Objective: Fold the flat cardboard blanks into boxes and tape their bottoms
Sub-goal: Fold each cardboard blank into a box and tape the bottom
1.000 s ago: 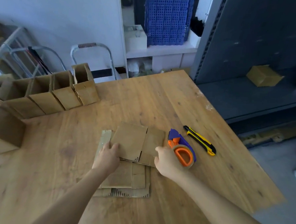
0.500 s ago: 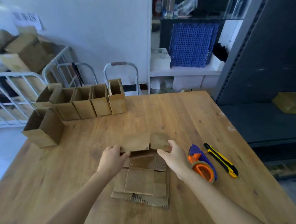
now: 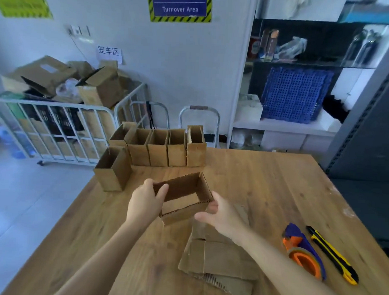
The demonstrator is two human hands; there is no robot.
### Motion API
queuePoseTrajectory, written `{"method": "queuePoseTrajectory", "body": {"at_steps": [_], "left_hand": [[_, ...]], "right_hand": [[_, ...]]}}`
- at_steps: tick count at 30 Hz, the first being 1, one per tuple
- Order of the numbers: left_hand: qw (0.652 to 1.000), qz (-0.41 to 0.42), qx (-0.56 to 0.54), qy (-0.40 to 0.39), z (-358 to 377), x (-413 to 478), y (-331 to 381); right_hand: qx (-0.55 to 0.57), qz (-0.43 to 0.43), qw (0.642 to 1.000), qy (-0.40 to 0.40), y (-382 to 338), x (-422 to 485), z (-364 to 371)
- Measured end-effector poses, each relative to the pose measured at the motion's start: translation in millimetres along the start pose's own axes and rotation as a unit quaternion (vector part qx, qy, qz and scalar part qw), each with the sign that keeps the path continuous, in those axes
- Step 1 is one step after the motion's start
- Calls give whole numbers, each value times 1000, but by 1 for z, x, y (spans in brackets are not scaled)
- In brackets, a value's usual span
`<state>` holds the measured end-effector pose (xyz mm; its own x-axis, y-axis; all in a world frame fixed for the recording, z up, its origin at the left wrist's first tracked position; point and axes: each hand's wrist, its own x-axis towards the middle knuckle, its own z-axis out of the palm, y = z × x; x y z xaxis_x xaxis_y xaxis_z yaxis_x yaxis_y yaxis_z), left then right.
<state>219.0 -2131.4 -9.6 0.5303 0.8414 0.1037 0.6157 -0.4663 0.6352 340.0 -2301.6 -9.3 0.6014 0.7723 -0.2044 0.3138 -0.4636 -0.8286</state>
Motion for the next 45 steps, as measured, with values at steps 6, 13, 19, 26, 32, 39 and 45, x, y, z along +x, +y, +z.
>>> {"method": "queuePoseTrajectory", "body": {"at_steps": [6, 13, 19, 26, 32, 39, 45], "left_hand": [[998, -65, -22, -13, -18, -4, -35], [992, -63, -88, -69, -14, -18, -70], [982, 24, -29, -188, -26, -23, -86], [966, 55, 6, -254, -22, -34, -104], [947, 81, 74, -302, -20, -30, -113], [948, 89, 32, -304, -16, -25, -119], [983, 69, 1, -170, -13, -25, -120]], "right_hand": [[-29, -22, 998, -54, -2, 3, 36], [-61, -37, 995, -63, 3, 9, 54], [-87, -86, 990, -64, 1, 18, 62], [-86, -78, 990, -85, 6, 24, 67], [-73, -76, 983, -151, 9, 19, 58], [-260, -157, 938, -165, 17, 23, 65], [-174, -123, 968, -130, 9, 33, 64]]}}
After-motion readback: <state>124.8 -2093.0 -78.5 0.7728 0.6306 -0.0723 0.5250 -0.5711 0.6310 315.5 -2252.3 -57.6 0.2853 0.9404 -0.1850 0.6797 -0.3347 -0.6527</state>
